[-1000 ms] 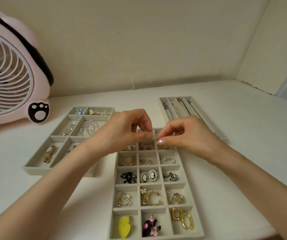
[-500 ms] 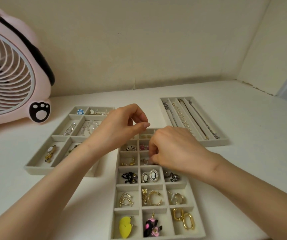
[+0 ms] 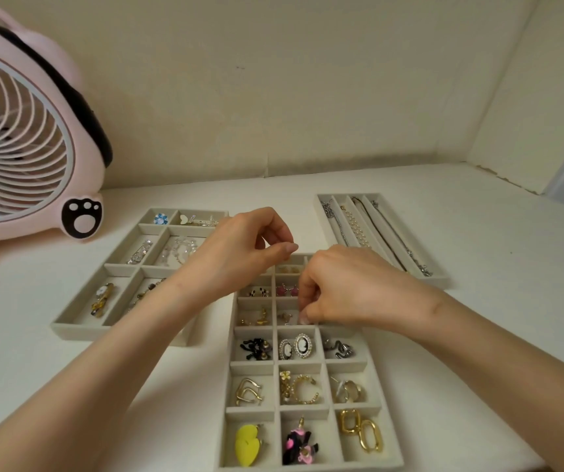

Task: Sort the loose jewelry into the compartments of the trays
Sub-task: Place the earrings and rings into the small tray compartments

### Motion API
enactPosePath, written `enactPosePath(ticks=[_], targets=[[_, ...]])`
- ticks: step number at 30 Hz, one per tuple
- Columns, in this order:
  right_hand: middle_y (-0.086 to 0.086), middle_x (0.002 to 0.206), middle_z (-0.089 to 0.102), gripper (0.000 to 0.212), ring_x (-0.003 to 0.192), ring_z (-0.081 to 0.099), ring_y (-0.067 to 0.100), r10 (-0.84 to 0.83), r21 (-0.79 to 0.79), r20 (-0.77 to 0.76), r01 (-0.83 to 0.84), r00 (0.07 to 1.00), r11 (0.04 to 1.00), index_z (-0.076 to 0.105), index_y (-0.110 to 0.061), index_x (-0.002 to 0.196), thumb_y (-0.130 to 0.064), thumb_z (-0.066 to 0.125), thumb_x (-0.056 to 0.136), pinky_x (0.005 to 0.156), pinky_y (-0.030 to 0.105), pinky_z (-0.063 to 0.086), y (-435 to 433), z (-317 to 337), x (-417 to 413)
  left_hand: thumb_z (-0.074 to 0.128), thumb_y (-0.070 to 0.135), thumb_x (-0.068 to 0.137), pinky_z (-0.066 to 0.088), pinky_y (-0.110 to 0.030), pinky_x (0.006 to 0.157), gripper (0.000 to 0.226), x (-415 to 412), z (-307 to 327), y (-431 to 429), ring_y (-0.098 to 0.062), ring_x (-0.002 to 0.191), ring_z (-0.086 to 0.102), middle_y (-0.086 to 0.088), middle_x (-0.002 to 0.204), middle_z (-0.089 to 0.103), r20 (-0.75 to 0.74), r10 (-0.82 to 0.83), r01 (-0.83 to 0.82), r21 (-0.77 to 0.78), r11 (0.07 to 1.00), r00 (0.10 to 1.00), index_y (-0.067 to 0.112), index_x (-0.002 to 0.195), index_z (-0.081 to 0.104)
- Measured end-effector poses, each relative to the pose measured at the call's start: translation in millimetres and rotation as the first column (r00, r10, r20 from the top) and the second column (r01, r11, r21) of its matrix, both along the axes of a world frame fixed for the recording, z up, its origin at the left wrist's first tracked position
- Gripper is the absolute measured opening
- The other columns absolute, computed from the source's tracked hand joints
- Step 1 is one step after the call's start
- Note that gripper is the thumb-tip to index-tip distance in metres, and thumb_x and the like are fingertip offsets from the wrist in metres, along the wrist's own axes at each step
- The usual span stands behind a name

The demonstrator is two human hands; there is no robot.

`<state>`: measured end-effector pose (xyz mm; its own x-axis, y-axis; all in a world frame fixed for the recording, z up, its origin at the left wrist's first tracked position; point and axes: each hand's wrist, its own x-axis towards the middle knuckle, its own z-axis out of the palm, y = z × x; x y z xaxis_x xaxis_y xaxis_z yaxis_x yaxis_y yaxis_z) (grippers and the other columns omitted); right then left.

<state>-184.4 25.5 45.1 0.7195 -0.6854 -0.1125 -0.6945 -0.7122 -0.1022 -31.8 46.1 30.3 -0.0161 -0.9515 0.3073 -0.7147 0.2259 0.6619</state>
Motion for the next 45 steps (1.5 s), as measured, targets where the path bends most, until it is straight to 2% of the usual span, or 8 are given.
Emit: enactPosePath(ticks=[5, 9, 15, 22, 27, 31, 37, 45], targets=[[-0.002, 0.082, 0.055, 0.013, 0.075, 0.05, 0.018, 0.043, -0.135, -0.051, -0.049, 0.998, 0.99, 0.052, -0.024, 0.078, -0.02, 0.061, 0.087, 0.066, 0.028, 0.038, 6, 0, 11, 0.064, 0.023, 0.084, 0.042, -0.025, 0.064, 0.003, 0, -1, 0, -0.02, 0.075, 0.058, 0.008, 0.079, 0.066, 0.005, 0.008, -0.009, 0.002, 1.0, 1.0, 0.02, 0.084, 0.063], [-0.002, 0.095, 0.066, 0.009, 0.087, 0.06, 0.019, 0.014, -0.079, -0.023, -0.015, 1.0, 0.997, 0.059, -0.022, 0.082, -0.024, 0.067, 0.084, 0.068, 0.029, 0.042, 1, -3, 11, 0.064, 0.024, 0.084, 0.04, -0.019, 0.059, 0.003, 1, -1, 0, -0.016, 0.072, 0.057, 0.008, 0.077, 0.066, 0.001, 0.01, -0.01, 0.009, 1.0, 1.0, 0.02, 0.084, 0.063], [-0.015, 0.063, 0.057, 0.008, 0.066, 0.055, 0.002, -0.05, 0.127, 0.058, 0.042, 0.997, 0.991, 0.07, -0.025, 0.075, -0.031, 0.075, 0.077, 0.06, 0.021, 0.043, -6, 6, 0, 0.064, 0.024, 0.084, 0.043, -0.025, 0.067, 0.005, 2, -2, -1, -0.016, 0.075, 0.059, 0.007, 0.077, 0.067, -0.006, 0.019, -0.019, 0.013, 1.0, 1.0, 0.019, 0.086, 0.063], [-0.007, 0.086, 0.065, 0.016, 0.083, 0.059, 0.013, 0.018, -0.064, -0.031, -0.02, 0.999, 0.998, 0.071, -0.024, 0.092, -0.036, 0.069, 0.082, 0.067, 0.026, 0.042, 2, 4, 3, 0.063, 0.024, 0.085, 0.042, -0.02, 0.063, 0.006, 2, -2, -1, -0.012, 0.072, 0.058, 0.008, 0.077, 0.067, 0.013, 0.021, -0.021, 0.009, 1.0, 1.0, 0.018, 0.086, 0.064], [-0.002, 0.095, 0.066, 0.01, 0.088, 0.062, 0.019, 0.073, -0.126, -0.047, -0.078, 0.996, 0.989, 0.066, -0.019, 0.095, -0.021, 0.06, 0.087, 0.076, 0.032, 0.049, 9, 3, 8, 0.064, 0.02, 0.085, 0.042, -0.021, 0.06, 0.005, 4, -2, -3, -0.012, 0.067, 0.056, 0.007, 0.075, 0.066, -0.066, 0.007, -0.007, 0.004, 1.0, 0.998, 0.016, 0.087, 0.063], [-0.01, 0.085, 0.067, 0.01, 0.081, 0.061, 0.011, 0.072, -0.095, 0.04, -0.068, 0.997, 0.993, 0.07, -0.025, 0.084, -0.021, 0.062, 0.083, 0.073, 0.026, 0.048, 8, -1, 2, 0.063, 0.015, 0.086, 0.046, -0.024, 0.062, 0.002, 4, -1, -4, -0.008, 0.066, 0.057, 0.006, 0.072, 0.067, -0.218, -0.054, 0.055, -0.004, 0.999, 0.974, 0.014, 0.088, 0.062], [-0.012, 0.08, 0.064, 0.009, 0.072, 0.055, 0.004, 0.108, -0.068, 0.132, -0.1, 0.985, 0.993, 0.066, -0.029, 0.075, -0.025, 0.06, 0.081, 0.065, 0.022, 0.042, 2, -10, -7, 0.063, 0.017, 0.087, 0.052, -0.042, 0.07, 0.003, 6, 4, -7, -0.013, 0.068, 0.057, 0.006, 0.073, 0.068, -0.186, -0.027, 0.046, 0.101, 0.994, 0.982, 0.014, 0.088, 0.063], [-0.01, 0.065, 0.063, 0.012, 0.052, 0.051, -0.007, -0.063, 0.242, 0.399, -0.039, 0.915, 0.97, 0.069, -0.027, 0.075, -0.019, 0.067, 0.084, 0.054, 0.011, 0.036, -16, -13, -19, 0.067, 0.009, 0.083, 0.049, -0.024, 0.077, 0.014, 8, 10, -4, -0.011, 0.081, 0.063, -0.006, 0.092, 0.07, -0.094, -0.105, 0.129, 0.295, 0.947, 0.99, 0.014, 0.095, 0.063]])
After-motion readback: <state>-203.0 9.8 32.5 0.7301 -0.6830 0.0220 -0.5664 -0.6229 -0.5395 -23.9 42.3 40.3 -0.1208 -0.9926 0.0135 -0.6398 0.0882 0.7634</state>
